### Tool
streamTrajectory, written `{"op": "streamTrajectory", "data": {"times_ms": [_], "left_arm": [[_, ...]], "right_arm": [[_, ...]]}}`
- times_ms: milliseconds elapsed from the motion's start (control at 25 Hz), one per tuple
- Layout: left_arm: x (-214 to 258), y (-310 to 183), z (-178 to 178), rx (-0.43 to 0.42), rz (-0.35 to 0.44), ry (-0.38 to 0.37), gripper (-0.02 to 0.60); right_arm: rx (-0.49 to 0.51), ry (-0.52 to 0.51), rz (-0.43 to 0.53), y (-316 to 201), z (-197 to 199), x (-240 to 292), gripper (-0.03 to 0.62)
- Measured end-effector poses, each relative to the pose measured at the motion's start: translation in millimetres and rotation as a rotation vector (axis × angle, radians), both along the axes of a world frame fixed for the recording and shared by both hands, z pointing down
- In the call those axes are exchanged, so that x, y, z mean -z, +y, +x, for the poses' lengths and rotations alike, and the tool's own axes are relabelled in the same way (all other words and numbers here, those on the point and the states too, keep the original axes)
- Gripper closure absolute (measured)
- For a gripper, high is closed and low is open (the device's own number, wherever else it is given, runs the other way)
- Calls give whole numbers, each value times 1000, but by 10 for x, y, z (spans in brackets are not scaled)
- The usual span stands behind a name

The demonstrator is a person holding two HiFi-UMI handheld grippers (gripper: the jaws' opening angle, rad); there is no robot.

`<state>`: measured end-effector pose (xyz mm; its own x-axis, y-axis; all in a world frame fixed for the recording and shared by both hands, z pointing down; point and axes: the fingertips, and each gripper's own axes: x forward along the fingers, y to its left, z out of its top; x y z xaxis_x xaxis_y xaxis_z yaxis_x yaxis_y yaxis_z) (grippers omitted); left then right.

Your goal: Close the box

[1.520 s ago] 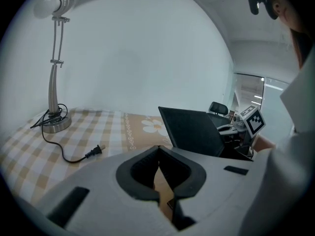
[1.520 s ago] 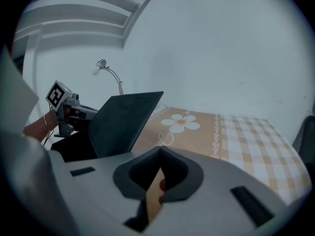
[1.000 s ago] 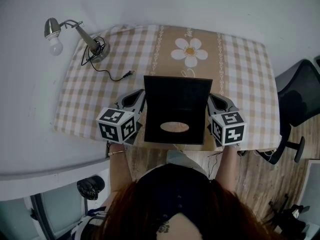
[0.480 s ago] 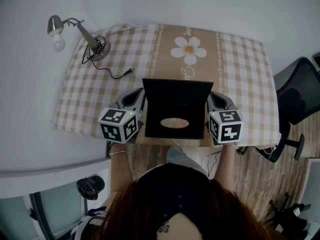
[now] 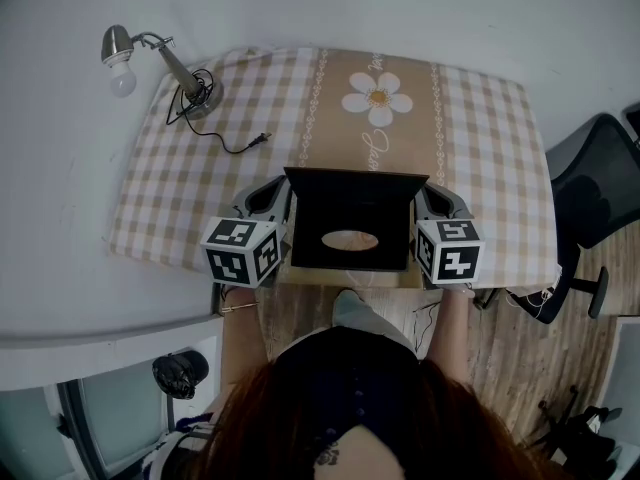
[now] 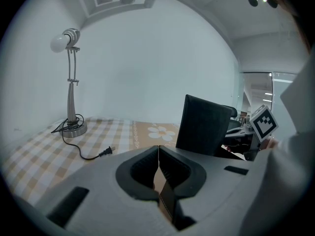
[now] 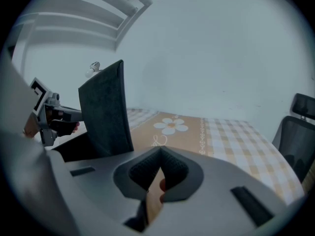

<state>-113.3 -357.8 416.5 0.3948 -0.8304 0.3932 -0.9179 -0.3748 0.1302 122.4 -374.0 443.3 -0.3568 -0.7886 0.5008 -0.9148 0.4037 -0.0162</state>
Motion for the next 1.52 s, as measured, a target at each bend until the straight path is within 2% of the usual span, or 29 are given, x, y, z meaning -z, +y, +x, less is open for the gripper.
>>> {"op": "streamTrajectory", "data": {"times_ms": [680, 1000, 1520], "left_arm": [[5, 179, -4, 30, -13, -6, 554], [8, 244, -9, 47, -18, 19, 554], [-41, 362, -7, 65, -40, 19, 554]], "right_arm": [[-45, -14, -4, 172, 14, 20, 577], [-53, -9, 2, 259, 11, 35, 577], [-51, -12, 1, 386, 5, 31, 577]]}}
